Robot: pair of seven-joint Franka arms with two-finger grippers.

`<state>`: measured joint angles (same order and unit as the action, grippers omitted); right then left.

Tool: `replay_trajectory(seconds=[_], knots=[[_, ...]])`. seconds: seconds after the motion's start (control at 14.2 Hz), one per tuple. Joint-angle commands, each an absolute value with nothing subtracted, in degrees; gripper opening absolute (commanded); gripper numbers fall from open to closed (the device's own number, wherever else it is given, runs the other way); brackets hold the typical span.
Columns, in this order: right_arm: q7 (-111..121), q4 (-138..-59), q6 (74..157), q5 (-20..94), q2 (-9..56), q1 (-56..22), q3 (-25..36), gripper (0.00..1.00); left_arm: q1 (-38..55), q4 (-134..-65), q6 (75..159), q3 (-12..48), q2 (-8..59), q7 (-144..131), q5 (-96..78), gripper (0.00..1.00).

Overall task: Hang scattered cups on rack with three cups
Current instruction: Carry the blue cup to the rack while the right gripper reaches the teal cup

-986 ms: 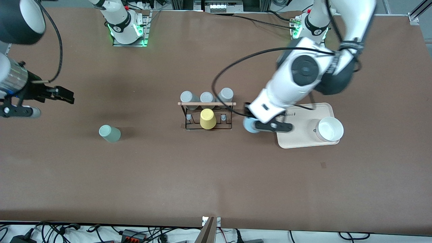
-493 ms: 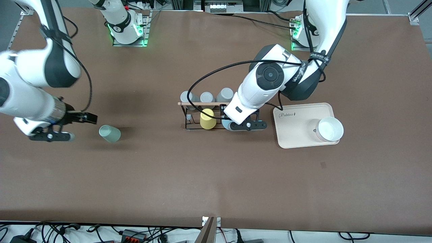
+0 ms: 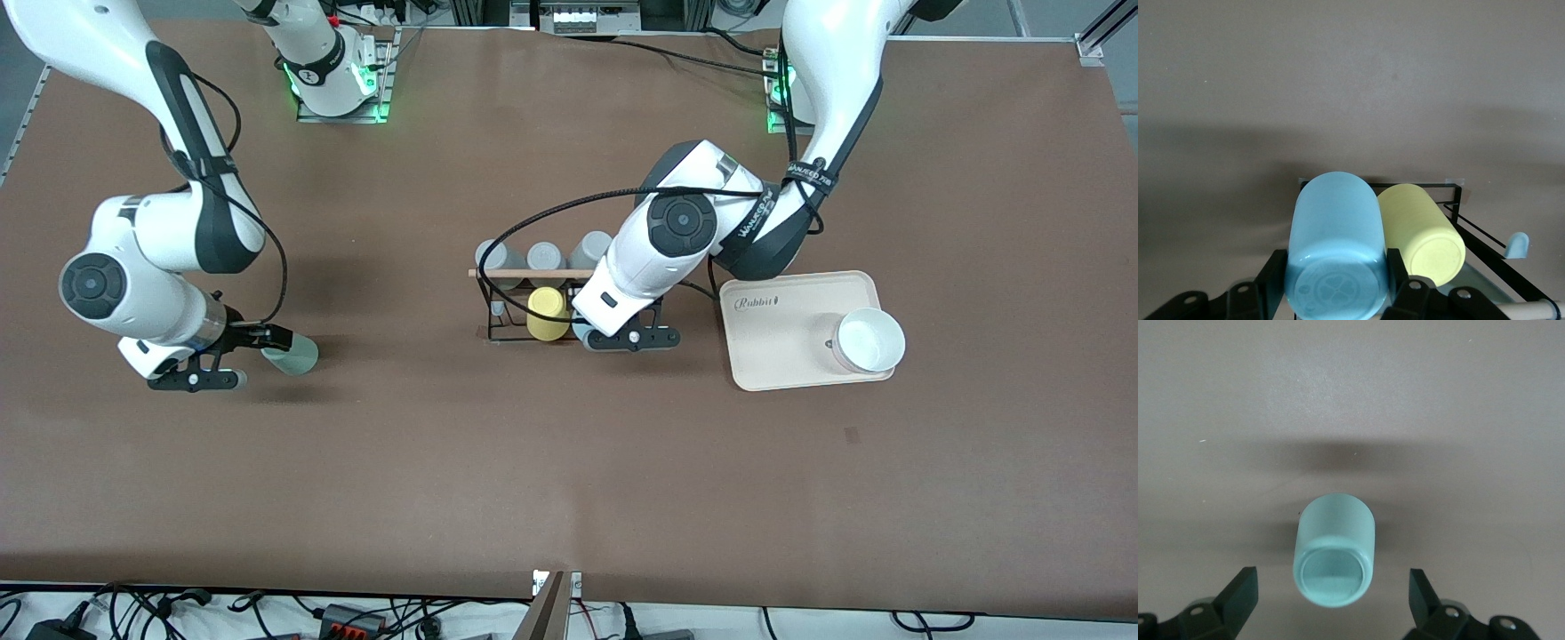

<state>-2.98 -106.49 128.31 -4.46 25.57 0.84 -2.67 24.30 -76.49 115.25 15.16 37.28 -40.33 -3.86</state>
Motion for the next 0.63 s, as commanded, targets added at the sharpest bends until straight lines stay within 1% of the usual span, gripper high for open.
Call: replay_trajectory(seconds=[0.0, 0.14, 0.21, 0.28, 0.35, 0.49, 0.56], knots=[[-1.76, -109.24, 132.35, -5.01, 25.49, 1.32, -2.99, 1.00, 25.14, -75.15, 115.14, 14.50, 38.23, -40.78, -0.18, 0.08], [-1.67, -110.65, 134.46, -5.01, 26.10, 1.23, -2.99, 1.00, 25.57, -75.41, 118.02, 14.50, 39.64, -40.78, 0.78, 0.21], [-1.58, -111.09, 135.43, -5.01, 26.19, 1.14, -2.99, 1.00, 26.36, -75.41, 118.56, 14.41, 40.60, -40.78, 1.31, 0.37], [-1.32, -111.35, 135.96, -4.92, 26.45, 1.32, -3.08, 1.00, 26.45, -75.41, 118.65, 14.33, 40.87, -40.78, 1.41, 0.59], [-1.32, -111.44, 135.97, -5.01, 26.54, 1.32, -2.99, 1.00, 26.37, -75.41, 118.65, 14.24, 40.78, -40.26, 2.19, 1.00], [-1.32, -111.45, 135.70, -4.92, 26.54, 1.23, -3.08, 0.98, 25.58, -74.97, 118.04, 14.15, 39.99, -40.95, 2.64, 1.00], [-1.32, -111.45, 135.53, -4.92, 26.54, 1.14, -3.08, 0.88, 24.18, -75.06, 117.34, 14.15, 38.77, -41.04, 2.38, 1.00]])
